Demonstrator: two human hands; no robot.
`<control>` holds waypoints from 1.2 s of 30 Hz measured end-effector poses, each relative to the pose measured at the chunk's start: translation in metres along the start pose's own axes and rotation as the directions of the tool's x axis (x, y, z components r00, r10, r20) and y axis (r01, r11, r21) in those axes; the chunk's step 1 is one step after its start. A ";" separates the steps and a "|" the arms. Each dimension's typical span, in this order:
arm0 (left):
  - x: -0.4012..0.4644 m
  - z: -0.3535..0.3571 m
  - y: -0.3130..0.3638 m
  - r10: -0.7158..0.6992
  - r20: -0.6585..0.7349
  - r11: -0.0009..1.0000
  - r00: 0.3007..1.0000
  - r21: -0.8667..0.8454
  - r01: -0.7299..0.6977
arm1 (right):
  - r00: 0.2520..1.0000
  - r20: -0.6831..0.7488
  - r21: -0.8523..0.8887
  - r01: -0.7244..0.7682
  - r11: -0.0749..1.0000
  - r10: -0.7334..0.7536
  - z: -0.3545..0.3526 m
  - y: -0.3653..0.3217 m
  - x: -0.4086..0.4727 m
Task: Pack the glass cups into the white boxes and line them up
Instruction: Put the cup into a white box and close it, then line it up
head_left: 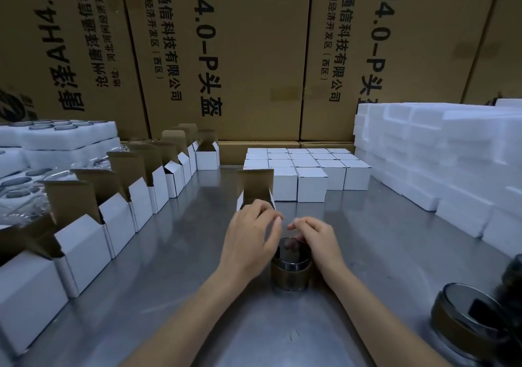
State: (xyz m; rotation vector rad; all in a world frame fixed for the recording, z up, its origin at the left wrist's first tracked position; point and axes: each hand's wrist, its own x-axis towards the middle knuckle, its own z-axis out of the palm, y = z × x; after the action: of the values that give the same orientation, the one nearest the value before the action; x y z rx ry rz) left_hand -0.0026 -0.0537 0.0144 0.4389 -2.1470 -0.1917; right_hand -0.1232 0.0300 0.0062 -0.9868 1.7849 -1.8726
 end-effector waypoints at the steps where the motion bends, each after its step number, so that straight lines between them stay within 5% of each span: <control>1: -0.002 -0.001 0.000 0.011 -0.036 0.999 0.999 -0.038 -0.012 | 1.000 -0.001 -0.001 -0.002 1.000 0.002 0.000 0.000 -0.001; 4: -0.010 -0.002 -0.005 0.008 -0.219 0.996 0.976 -0.087 -0.028 | 0.999 -0.043 0.087 0.002 0.996 0.001 0.003 -0.002 0.000; 6: -0.011 -0.002 -0.014 -0.115 -0.289 0.988 0.950 -0.130 0.079 | 0.994 -0.096 0.071 0.062 0.996 -0.055 0.003 -0.001 0.001; 12: -0.011 0.000 -0.030 -0.401 -0.060 0.869 0.914 -0.342 0.358 | 0.985 -0.027 0.016 0.170 0.985 -0.169 0.007 -0.002 -0.005; 22: -0.011 -0.002 -0.020 -0.282 -0.019 0.932 0.959 -0.242 0.269 | 0.955 0.242 -0.072 0.192 0.979 -0.169 0.013 -0.005 -0.006; 30: -0.006 0.001 -0.021 -0.495 -0.090 0.782 0.864 -0.479 0.398 | 0.991 0.047 -0.041 0.126 0.991 -0.124 0.009 0.004 -0.001; 36: 0.003 -0.004 -0.027 -0.537 0.030 0.703 0.843 -0.537 0.467 | 0.974 -0.085 -0.151 0.195 0.969 -0.209 0.010 -0.002 -0.007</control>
State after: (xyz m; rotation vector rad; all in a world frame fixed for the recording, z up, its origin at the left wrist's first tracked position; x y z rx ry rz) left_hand 0.0057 -0.0793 0.0109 0.6821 -1.6964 -1.0175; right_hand -0.1109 0.0283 0.0061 -1.1860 1.9636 -1.9686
